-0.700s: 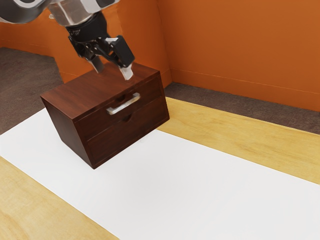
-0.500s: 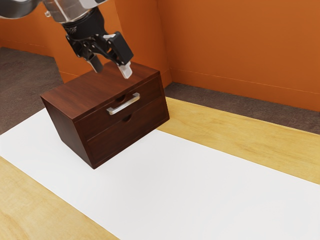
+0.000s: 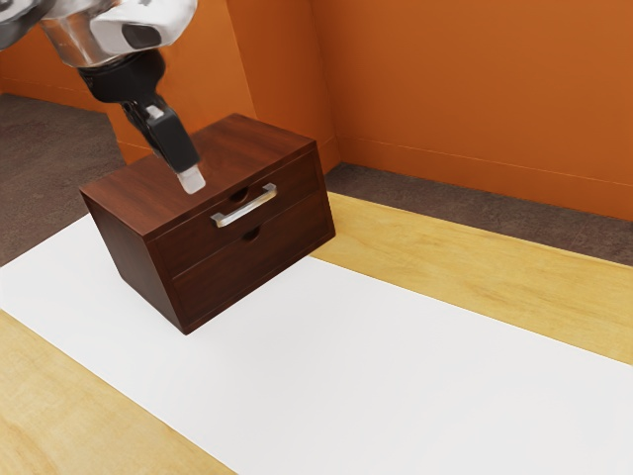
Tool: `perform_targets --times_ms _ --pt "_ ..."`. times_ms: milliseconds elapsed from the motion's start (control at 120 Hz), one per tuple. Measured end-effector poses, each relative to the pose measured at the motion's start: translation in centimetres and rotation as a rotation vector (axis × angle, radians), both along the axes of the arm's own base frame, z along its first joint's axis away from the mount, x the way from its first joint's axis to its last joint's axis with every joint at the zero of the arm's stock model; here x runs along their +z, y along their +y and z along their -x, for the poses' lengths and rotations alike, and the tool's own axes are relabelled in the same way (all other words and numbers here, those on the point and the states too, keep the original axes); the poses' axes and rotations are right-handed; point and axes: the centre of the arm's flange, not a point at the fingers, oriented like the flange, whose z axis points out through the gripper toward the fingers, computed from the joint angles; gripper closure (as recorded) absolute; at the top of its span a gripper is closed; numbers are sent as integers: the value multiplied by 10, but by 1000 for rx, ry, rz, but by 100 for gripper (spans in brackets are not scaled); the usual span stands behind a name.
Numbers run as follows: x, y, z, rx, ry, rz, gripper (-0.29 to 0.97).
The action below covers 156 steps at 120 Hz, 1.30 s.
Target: Pull the drawer handle with one arm to open the drawer
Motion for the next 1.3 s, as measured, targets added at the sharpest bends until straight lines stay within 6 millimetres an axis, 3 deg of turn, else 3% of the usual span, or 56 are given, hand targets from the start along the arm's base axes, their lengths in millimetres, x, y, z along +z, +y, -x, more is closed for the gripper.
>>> perform_targets --times_ms 42,100,308,442,608,725,983,1192,1300 --pt "-11 -2 19 -54 13 -27 0" --pt "-38 0 21 -128 41 -72 0" --pt "-84 18 -29 -341 79 -191 0" --pt "-102 44 -62 -356 85 -230 0" --pt "-149 77 -99 -351 109 -251 0" --pt "-154 84 -107 -337 86 -262 0" --pt "-165 72 -121 -311 66 -261 0" --pt "-170 107 -127 -203 59 -259 0" --pt "-183 109 -136 -186 67 -255 0"
